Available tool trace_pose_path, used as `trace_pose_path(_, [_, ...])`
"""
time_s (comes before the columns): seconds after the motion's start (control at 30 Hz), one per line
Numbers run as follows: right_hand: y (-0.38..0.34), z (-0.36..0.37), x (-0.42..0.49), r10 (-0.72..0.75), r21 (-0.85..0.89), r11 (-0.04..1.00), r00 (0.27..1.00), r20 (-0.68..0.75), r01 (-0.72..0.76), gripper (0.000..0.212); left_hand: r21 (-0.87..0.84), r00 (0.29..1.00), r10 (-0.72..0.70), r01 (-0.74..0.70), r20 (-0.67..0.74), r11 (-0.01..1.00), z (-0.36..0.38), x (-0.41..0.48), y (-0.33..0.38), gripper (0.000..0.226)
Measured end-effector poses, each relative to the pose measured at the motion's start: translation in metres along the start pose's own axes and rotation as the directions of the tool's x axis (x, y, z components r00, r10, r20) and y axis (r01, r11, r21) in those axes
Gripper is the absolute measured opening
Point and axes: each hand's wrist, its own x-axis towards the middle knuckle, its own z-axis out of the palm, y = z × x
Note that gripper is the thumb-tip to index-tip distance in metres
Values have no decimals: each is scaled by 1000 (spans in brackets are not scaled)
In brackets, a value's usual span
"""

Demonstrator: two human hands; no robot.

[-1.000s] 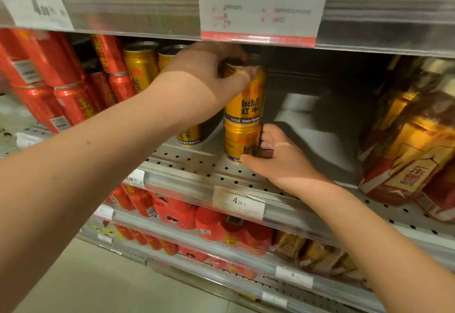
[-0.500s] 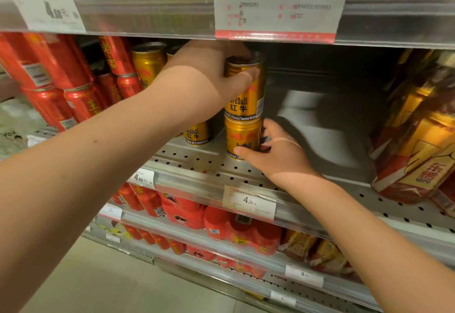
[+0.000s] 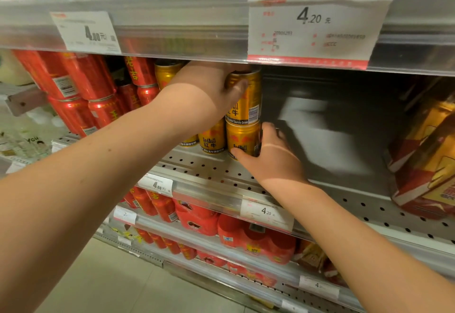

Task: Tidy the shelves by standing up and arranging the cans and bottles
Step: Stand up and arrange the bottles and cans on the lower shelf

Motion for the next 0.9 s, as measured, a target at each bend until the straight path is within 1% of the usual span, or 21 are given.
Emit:
trace_pose_path(0.1, [-2, 2, -1, 26, 19, 999, 999, 26, -26, 71, -9, 1000, 1, -1, -23, 1000, 0, -6, -3, 35])
trace_pose_path(0.17, [-2, -1, -7, 47, 52, 997, 996, 71, -51, 79, -33, 993, 62, -65, -104, 997, 4, -16, -6, 36])
trace_pose_path(0.2, [-1, -4, -13, 59, 69, 995, 995, 81, -65, 81, -99, 984, 96, -111, -150, 989, 7, -23, -6, 36])
trace_pose_path(0.23, [3, -10, -20, 67, 80, 994, 994, 81, -73, 78, -189, 976, 112, -147, -185, 971, 13, -30, -3, 35])
trace_pose_path(0.27, [9, -17, -29, 67, 80, 994, 995, 74, -73, 70, -273, 972, 109, -164, -207, 948, 21, -38, 2, 34])
trace_pose_path(0.33, [26, -37, -52, 38, 25, 999, 999, 27, -38, 51, -357, 970, 82, -161, -227, 920, 41, -51, 20, 35])
trace_pose_path(0.4, [45, -65, -77, -4, -38, 999, 999, -38, 3, 38, -344, 964, 69, -158, -256, 926, 57, -59, 41, 41])
trace_pose_path(0.43, [55, -80, -88, -12, -59, 998, 998, -68, 8, 36, -310, 958, 68, -157, -278, 938, 64, -59, 49, 45])
trace_pose_path(0.5, [76, -107, -103, 4, -90, 996, 995, -97, -13, 36, -259, 943, 32, -124, -332, 958, 71, -54, 56, 47])
trace_pose_path(0.57, [94, -130, -114, 44, -70, 996, 997, -70, -49, 38, -291, 931, -19, -95, -364, 952, 76, -45, 56, 43])
trace_pose_path(0.67, [107, -144, -123, 16, -50, 999, 1000, -22, -17, 39, -324, 929, -19, -109, -369, 940, 79, -39, 51, 38])
trace_pose_path(0.77, [112, -144, -129, -7, -54, 999, 1000, -14, 6, 35, -288, 932, 71, -181, -354, 940, 82, -46, 61, 33])
trace_pose_path(0.83, [116, -142, -132, -1, -63, 998, 1000, 3, 1, 35, -285, 960, 135, -204, -246, 937, 93, -56, 75, 26])
trace_pose_path(0.9, [119, -141, -134, 0, -62, 998, 1000, 12, 1, 36, -301, 988, 131, -149, -80, 942, 109, -69, 88, 24])
